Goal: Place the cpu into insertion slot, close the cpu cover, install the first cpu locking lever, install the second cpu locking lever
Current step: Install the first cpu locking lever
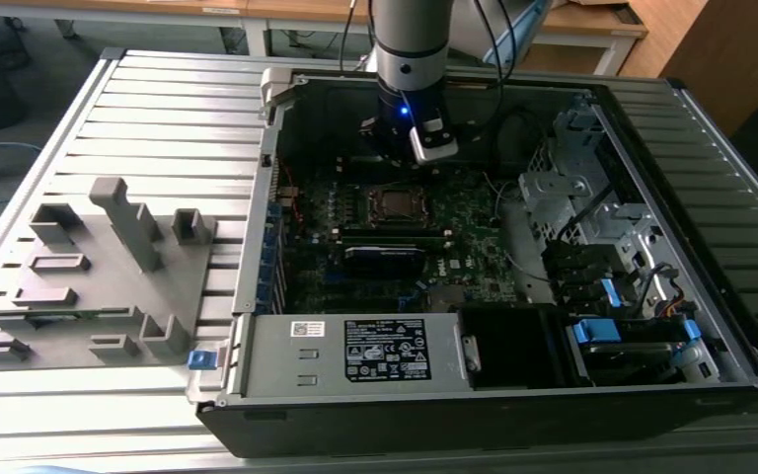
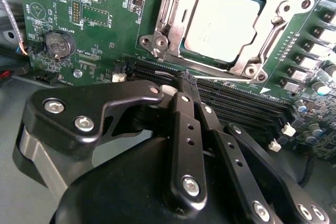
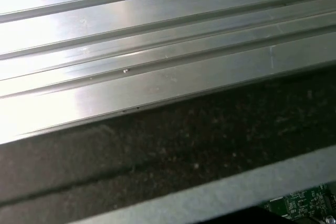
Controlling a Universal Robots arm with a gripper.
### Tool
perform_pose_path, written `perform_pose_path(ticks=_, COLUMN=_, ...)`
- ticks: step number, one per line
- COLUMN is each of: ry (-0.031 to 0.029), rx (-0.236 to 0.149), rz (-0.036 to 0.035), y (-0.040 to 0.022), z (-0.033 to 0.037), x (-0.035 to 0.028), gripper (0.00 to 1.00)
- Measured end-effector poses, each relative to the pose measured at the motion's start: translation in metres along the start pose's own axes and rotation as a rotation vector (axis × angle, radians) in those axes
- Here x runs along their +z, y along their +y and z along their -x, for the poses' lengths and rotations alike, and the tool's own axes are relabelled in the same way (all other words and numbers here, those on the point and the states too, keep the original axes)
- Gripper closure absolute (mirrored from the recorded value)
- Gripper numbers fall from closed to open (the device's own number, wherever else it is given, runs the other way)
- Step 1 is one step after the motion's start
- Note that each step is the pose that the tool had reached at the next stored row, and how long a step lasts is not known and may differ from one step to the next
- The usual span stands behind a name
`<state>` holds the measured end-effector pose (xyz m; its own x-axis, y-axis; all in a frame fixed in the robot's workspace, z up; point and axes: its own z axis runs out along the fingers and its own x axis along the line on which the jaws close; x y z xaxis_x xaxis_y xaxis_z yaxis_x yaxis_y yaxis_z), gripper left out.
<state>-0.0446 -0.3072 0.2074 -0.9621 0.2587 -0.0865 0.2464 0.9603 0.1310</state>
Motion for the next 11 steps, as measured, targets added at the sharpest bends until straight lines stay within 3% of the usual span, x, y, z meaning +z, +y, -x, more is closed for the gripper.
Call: perform_pose_path(ticks=11, ry=-0.0037, rx=0.02, rz=-0.0014, y=-0.0002, z=-0.0002, x=0.0018, gripper=0.89)
